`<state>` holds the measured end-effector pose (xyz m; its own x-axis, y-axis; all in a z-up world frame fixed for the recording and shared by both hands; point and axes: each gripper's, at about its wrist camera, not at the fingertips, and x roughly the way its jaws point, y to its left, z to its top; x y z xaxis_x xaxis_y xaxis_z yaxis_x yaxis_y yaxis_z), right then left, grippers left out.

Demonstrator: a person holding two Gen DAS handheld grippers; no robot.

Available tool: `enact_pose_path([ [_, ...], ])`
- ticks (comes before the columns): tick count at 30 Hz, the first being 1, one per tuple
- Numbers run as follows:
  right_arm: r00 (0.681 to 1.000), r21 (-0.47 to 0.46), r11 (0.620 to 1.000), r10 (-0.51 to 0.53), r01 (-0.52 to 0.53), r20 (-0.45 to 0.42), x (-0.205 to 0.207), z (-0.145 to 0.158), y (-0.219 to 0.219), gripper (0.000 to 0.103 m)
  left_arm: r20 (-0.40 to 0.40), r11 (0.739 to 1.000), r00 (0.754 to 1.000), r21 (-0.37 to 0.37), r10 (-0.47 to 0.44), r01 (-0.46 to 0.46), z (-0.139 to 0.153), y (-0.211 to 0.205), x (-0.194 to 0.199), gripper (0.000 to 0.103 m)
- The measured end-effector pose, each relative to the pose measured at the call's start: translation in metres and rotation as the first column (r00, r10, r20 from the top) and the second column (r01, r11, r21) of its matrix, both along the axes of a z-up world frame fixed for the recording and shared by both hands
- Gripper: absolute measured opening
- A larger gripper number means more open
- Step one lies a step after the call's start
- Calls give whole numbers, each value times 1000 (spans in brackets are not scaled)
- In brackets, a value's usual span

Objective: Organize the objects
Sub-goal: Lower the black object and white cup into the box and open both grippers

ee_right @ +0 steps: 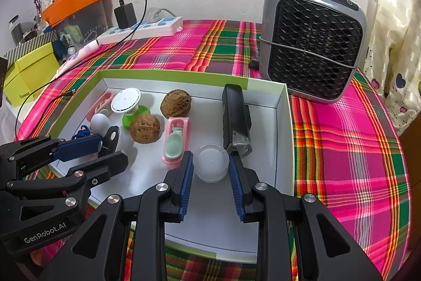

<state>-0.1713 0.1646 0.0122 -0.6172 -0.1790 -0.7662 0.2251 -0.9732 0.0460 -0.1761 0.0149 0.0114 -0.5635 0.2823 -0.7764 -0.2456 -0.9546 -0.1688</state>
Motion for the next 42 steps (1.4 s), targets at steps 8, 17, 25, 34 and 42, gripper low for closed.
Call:
enact_pose_path([
  [8,1000,-2,1000,-2,2,-1,0,0,0,29,1,1000,1000,3,0,0,0,0,0,40],
  [17,1000,-4,1000,-4,4,-3,-1,1,1,29,0,1000,1000,2,1,-1,0,0,0,40],
  [25,1000,-3,1000,-4,4,-2,-1,1,2,29,-1,1000,1000,-3,6,-6,0,1,0,40],
  [34,1000,-20,1000,-18,18,-9,2,3,6,29,-3,1000,1000,10,13,-13,1,0,4,40],
  [42,1000,-29,999,-17,16,-20,10,7,5,29,-16,1000,1000,7,19,-18,6,0,13,41],
])
